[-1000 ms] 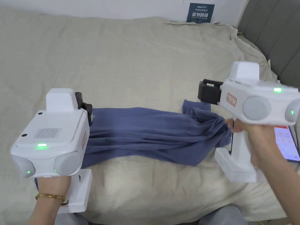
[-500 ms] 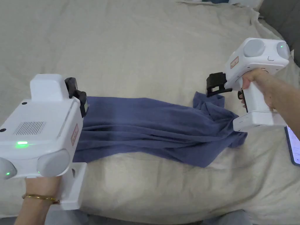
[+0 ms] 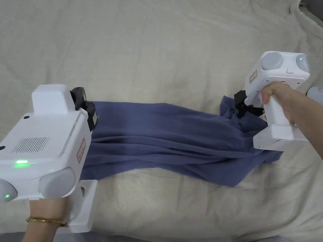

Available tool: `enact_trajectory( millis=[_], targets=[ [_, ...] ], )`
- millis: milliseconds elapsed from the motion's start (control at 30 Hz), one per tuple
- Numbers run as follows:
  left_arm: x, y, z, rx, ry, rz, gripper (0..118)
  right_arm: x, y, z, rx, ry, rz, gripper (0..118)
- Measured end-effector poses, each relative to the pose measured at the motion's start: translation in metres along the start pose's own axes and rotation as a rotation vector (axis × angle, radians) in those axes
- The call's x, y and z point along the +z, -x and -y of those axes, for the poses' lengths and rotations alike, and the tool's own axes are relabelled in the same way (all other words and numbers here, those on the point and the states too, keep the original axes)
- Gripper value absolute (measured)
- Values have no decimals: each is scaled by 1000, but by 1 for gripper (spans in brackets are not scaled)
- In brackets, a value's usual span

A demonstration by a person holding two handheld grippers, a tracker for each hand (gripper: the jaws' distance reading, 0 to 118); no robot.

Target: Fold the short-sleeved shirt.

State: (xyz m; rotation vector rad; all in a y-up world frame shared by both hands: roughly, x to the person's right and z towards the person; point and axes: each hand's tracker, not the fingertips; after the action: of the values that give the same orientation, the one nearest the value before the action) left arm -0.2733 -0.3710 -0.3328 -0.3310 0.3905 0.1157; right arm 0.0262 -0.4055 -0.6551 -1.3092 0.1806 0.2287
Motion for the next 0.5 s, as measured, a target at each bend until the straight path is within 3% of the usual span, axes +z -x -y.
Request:
enact_trajectory(
  millis=[33,233,400,467,500],
  targets=[
    [0,1,0,6,4,0,0,-1,0,2,6,-7,3,4],
    [-2,5,0,14,32,7,0,15,-13,14,-4,-74,-26,2],
    [-14,13,-15,102,99,62,3,58,-22,31,-9,-236,-64,2],
    [-24,18,-23,117,132,81,20,71,-23,39,5,-273,-70,2],
    [-29,21,-29,122,149,92,40,79,-24,45,7,-305,-66,2]
  ],
)
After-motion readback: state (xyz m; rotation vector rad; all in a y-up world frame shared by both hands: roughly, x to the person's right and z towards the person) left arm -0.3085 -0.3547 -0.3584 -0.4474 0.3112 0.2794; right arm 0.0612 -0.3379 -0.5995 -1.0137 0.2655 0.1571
